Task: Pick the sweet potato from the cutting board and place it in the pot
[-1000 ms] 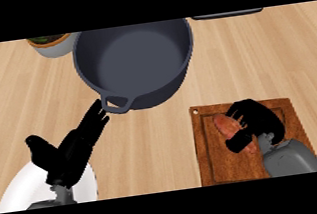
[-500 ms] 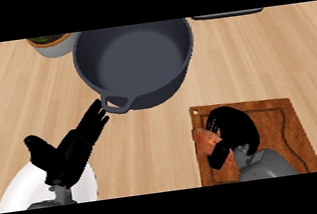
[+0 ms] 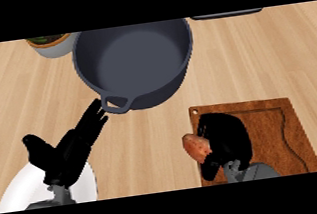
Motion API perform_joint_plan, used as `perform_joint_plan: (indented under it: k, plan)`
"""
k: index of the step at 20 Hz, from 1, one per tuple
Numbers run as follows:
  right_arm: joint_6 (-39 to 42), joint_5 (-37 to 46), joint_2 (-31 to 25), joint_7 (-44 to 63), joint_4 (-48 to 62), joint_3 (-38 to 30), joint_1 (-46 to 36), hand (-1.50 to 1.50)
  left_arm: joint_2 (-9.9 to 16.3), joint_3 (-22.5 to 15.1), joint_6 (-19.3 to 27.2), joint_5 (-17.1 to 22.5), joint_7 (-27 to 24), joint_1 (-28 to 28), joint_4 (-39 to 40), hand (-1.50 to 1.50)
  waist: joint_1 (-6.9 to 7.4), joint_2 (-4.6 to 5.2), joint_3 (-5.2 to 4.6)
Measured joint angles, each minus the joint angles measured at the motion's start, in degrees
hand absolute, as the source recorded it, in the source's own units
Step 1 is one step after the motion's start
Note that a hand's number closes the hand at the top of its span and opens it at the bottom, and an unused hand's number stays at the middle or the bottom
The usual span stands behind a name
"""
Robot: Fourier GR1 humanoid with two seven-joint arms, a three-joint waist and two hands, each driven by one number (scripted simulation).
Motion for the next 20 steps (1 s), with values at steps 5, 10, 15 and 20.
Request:
perform_joint_plan:
  k: [5, 10, 15, 20]
  plan:
    - [-0.1, 8.1, -1.3, 3.0, -7.8, 0.1, -2.3, 1.50, -0.3, 0.2, 0.1, 0.0, -0.2, -0.1, 0.4, 0.00, -0.35, -0.15, -0.03]
    - [2.7, 12.1, 0.0, 3.9, -18.6, -0.5, -5.8, 1.50, -0.3, 0.0, 0.1, -0.2, 0.3, 0.6, -0.7, 0.00, -0.23, -0.18, -0.03]
    - [8.0, 12.4, 2.3, 3.0, -24.8, -3.2, -14.4, 1.50, -0.3, 0.6, -0.3, 0.4, 1.1, -0.2, -0.6, 0.00, 0.03, -0.11, -0.05]
    - [9.2, 6.4, 4.1, 3.7, -22.6, -8.8, -26.3, 1.50, -0.5, 0.4, -0.3, 0.0, 1.3, -0.6, -0.9, 0.00, 0.47, -0.04, -0.05]
